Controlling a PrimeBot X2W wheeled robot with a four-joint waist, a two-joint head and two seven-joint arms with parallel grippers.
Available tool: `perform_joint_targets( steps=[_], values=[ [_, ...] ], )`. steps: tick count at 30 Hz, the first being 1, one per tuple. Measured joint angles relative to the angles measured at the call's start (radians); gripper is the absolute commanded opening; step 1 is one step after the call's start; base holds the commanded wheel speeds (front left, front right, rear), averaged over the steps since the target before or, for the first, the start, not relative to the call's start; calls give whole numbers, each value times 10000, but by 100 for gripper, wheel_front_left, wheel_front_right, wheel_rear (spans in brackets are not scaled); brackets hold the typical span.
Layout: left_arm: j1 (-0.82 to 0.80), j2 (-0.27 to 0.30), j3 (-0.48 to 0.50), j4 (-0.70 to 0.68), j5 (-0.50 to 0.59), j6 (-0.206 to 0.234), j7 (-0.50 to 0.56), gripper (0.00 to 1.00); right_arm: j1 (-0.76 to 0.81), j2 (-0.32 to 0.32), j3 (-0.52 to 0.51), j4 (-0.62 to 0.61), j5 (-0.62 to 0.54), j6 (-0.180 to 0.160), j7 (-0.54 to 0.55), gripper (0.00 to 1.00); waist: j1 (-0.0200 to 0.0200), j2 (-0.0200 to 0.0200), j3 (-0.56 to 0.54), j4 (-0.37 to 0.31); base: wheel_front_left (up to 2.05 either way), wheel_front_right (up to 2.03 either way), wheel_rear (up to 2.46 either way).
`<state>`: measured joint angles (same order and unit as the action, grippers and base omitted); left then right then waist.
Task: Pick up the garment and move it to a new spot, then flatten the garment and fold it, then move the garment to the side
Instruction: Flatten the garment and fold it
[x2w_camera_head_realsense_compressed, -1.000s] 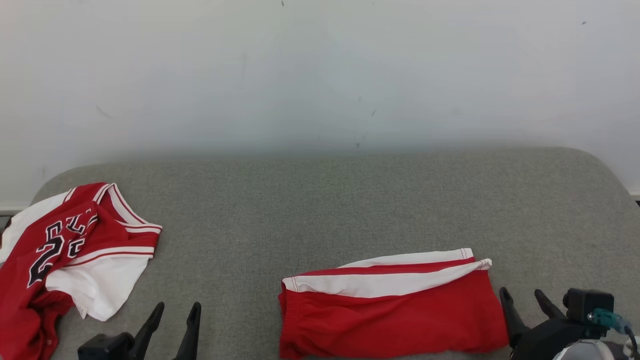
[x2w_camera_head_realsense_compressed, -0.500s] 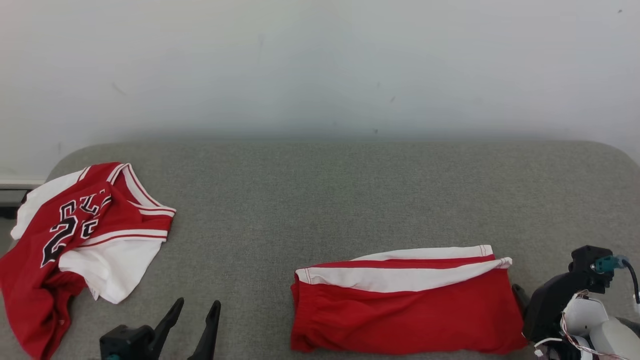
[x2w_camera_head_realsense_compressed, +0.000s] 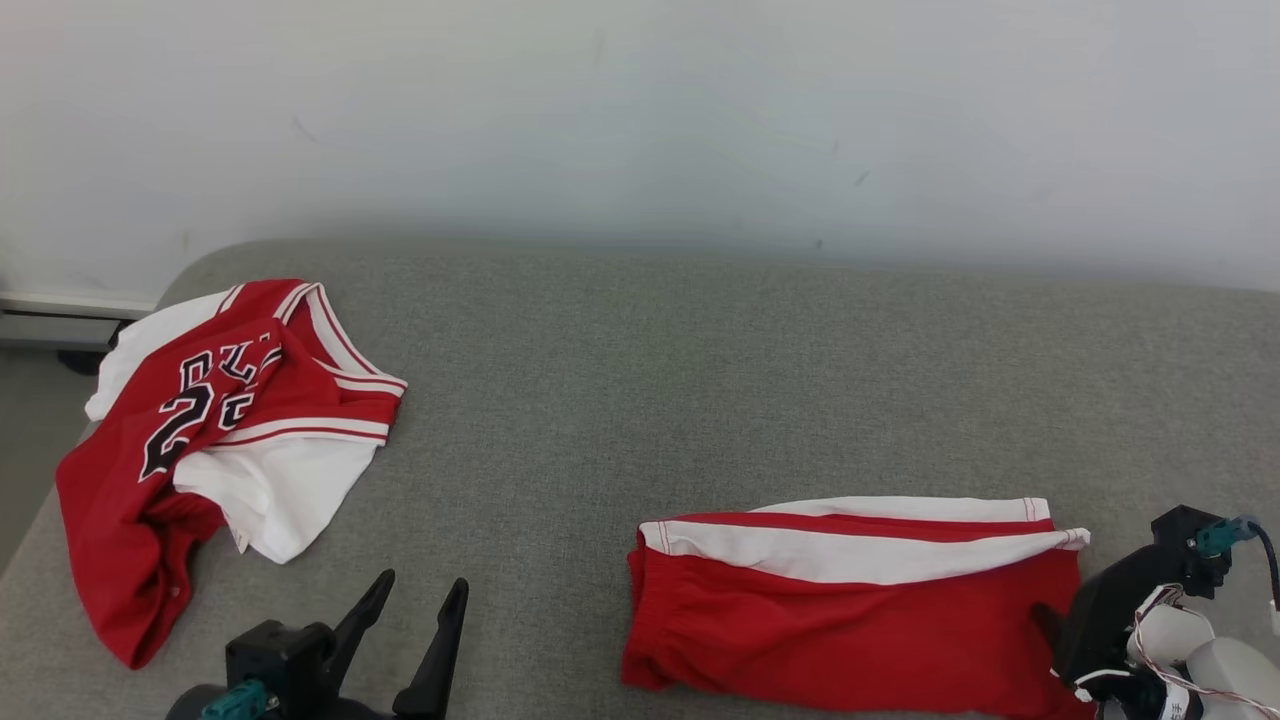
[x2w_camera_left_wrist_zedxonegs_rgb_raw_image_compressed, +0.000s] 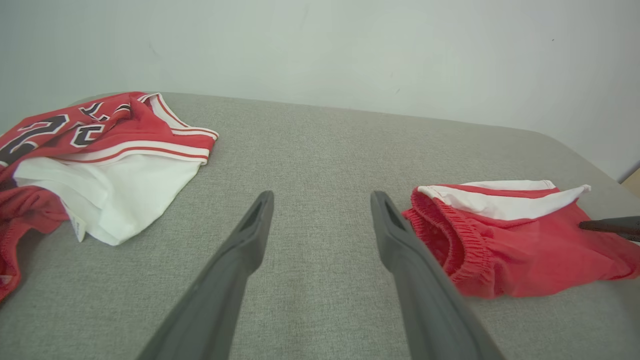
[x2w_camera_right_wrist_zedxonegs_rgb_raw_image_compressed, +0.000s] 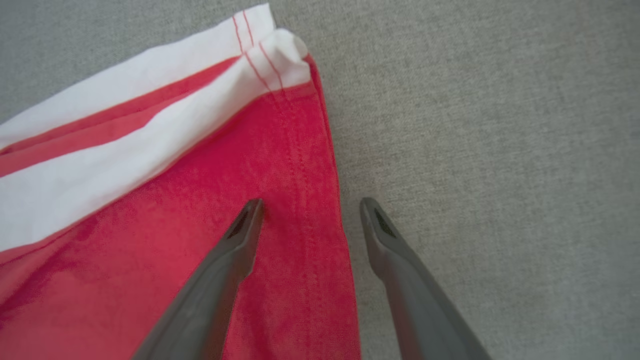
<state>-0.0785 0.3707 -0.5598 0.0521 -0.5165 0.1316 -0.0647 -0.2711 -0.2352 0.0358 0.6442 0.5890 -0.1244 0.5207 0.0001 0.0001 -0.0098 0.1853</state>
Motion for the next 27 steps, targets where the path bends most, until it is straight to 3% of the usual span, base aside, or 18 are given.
perform_joint_targets(
  steps=[15, 22, 27],
  values=[
    [-251, -146, 23, -104, 31, 0, 180, 100, -1169, 153, -525, 999, -77, -8, 104, 97, 0, 0, 540, 545, 0, 0, 0],
    [-316, -219, 25, -94, 29, 0, 205, 100, -1305, 130, -660, 1459, -401, -46, 311, 0, -1, -1, 539, 602, 0, 0, 0],
    [-290, -219, 184, -23, 29, 2, 205, 100, -1611, 199, -702, 1726, -625, -31, 397, 0, 0, 0, 464, 521, 0, 0, 0]
  ],
)
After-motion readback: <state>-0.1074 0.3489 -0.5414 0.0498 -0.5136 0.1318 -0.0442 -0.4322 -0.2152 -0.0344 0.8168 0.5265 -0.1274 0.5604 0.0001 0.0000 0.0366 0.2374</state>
